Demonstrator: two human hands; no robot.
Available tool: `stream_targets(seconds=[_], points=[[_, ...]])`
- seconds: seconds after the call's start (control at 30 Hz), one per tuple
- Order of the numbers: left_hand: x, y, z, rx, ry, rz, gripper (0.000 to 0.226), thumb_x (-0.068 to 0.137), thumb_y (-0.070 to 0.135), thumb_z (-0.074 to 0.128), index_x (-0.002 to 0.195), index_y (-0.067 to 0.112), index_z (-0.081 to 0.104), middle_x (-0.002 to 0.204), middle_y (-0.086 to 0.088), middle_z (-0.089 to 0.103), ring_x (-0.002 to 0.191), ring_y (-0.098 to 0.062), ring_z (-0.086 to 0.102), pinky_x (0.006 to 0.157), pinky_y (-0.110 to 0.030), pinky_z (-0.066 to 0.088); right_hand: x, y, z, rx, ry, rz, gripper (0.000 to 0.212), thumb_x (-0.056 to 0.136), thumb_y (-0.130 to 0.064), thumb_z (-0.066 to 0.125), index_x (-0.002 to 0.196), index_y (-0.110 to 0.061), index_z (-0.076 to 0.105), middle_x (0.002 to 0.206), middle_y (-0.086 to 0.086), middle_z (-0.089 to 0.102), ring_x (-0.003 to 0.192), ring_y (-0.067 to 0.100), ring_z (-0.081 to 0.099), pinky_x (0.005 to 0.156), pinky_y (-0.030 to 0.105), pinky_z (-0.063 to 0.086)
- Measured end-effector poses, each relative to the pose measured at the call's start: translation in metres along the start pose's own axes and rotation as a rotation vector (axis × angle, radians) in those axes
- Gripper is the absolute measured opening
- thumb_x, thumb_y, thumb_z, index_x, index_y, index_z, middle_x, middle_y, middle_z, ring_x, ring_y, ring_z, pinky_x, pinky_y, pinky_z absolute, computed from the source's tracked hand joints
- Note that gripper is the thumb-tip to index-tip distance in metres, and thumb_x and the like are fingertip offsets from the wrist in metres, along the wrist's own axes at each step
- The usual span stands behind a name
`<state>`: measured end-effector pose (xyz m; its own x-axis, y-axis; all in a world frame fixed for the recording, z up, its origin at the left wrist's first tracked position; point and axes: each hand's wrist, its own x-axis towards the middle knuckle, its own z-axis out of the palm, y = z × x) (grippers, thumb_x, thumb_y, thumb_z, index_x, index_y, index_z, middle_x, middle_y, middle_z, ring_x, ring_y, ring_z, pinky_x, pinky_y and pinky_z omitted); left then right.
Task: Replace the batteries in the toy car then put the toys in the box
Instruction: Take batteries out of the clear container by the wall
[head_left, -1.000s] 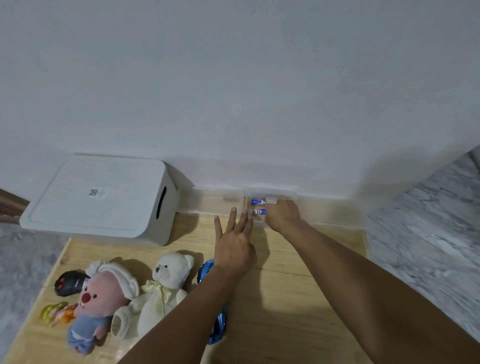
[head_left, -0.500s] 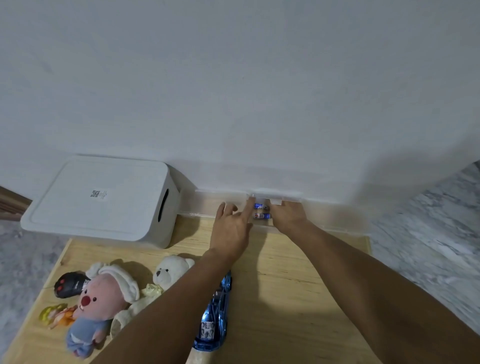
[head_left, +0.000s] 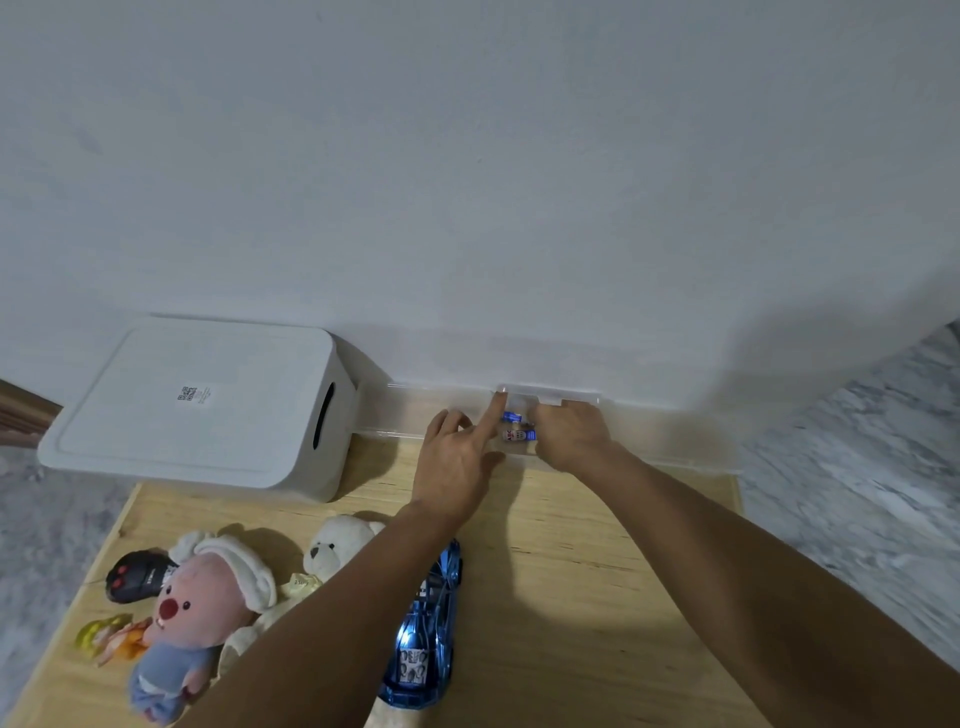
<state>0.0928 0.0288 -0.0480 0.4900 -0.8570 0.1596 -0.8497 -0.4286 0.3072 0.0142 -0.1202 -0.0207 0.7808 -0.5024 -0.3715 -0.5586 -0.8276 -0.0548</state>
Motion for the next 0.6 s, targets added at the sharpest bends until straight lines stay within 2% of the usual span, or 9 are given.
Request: stream_targets(seconds=[0.1,0.2,0.37,0.6], points=[[0.001,0.000,0.001,-0.024,0.025,-0.024,0.095,0.078,0.026,0.078,0.152,0.024,0.017,0.080,0.004,0.074,0.086,-0.017,0.055,0.089,-0.028,0.044,0.000,-0.001,0.003,0.052,0.061,0.034,0.029,0.093,-0.020,0.053,0.120,-0.022,0.064,0.115,0.011,0.064,0.112,0.030,0.057,0.086,0.033,0.046],[0.002,0.002,0.000,-0.051,0.020,-0.052,0.092,0.076,0.023,0.080,0.152,0.022,0.027,0.086,0.004,0.074,0.087,-0.018,0.055,0.087,-0.027,0.043,0.003,-0.004,0.007,0.113,0.064,0.027,0.027,0.090,-0.016,0.057,0.114,-0.023,0.068,0.110,0.011,0.067,0.110,0.030,0.057,0.088,0.034,0.047],[0.002,0.006,-0.005,-0.060,-0.006,-0.069,0.092,0.082,0.025,0.075,0.154,0.025,0.017,0.103,0.006,0.074,0.097,-0.016,0.053,0.091,-0.024,0.039,0.008,-0.006,0.007,0.087,0.036,-0.012,0.017,0.087,-0.011,0.062,0.101,-0.017,0.071,0.098,0.009,0.071,0.099,0.028,0.062,0.079,0.034,0.049],[0.002,0.005,-0.004,-0.084,-0.003,-0.093,0.094,0.081,0.023,0.075,0.153,0.028,0.015,0.104,0.006,0.074,0.095,-0.016,0.053,0.085,-0.023,0.040,0.012,0.000,0.007,0.025,0.001,-0.061,0.029,0.092,-0.008,0.051,0.117,-0.018,0.063,0.111,0.010,0.067,0.106,0.030,0.059,0.083,0.035,0.047]])
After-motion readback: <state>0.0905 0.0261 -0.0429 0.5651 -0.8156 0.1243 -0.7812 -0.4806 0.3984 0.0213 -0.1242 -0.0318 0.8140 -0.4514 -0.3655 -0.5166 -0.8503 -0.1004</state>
